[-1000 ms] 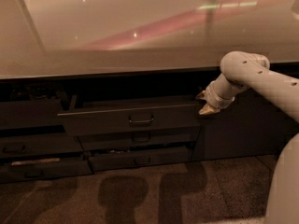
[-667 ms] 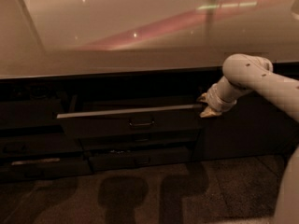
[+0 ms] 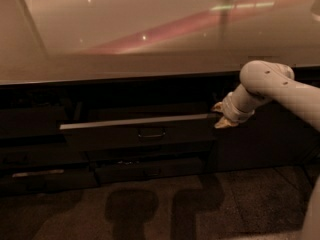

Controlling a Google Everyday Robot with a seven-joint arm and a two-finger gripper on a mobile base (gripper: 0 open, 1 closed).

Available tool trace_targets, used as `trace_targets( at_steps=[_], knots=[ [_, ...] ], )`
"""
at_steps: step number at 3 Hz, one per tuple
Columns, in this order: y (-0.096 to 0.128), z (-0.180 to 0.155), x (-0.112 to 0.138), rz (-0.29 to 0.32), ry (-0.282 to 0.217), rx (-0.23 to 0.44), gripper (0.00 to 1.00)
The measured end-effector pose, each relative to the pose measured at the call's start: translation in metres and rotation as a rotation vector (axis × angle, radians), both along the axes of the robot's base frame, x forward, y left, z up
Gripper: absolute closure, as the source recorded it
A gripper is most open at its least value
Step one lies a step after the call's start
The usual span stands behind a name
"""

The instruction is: Open top drawer

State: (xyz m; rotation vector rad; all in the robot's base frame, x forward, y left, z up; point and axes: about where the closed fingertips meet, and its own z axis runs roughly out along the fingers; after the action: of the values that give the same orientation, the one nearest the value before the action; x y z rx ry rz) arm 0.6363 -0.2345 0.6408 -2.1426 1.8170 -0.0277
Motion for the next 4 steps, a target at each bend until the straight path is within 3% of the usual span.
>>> trace_targets(
  at_steps=[4],
  knots=[
    [-0.002,-0.004,-0.025,0.017,-0.013,-0.007,1.0]
  ],
)
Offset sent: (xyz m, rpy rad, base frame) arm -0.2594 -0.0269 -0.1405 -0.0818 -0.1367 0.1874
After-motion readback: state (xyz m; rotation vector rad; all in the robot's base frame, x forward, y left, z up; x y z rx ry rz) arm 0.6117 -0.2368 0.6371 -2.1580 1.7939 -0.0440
